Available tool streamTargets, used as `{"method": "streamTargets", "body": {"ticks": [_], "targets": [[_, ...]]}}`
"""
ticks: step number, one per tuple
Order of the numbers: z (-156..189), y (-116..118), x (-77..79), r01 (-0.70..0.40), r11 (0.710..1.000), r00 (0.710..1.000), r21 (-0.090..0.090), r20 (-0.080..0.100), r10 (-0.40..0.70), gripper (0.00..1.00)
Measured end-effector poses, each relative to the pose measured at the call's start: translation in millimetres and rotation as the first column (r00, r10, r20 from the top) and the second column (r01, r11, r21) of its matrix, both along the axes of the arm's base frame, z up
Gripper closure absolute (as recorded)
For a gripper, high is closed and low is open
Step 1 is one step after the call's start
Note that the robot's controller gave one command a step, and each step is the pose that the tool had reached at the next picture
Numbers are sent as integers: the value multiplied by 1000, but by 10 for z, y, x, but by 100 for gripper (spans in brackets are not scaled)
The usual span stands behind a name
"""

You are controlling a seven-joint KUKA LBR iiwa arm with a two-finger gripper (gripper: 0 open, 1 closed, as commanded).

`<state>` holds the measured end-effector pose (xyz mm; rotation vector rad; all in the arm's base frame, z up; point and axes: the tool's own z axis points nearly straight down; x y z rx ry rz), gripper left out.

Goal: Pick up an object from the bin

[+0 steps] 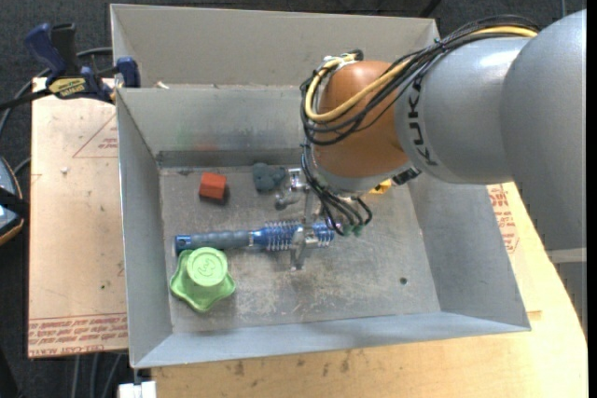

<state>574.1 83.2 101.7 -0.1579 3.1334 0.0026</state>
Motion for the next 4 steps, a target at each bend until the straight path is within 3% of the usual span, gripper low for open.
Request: {"method": "streamTargets", "body": {"ticks": [1,2,3,4], "targets": [[89,54,-17,29,1000,1000,0,-2,-29,0],[-284,40,34,53,999,999,2,2,-53,0],[-258,48,48,53,999,999,1,-2,-53,0],[-223,51,79,55,998,998,3,8,-55,100]]}}
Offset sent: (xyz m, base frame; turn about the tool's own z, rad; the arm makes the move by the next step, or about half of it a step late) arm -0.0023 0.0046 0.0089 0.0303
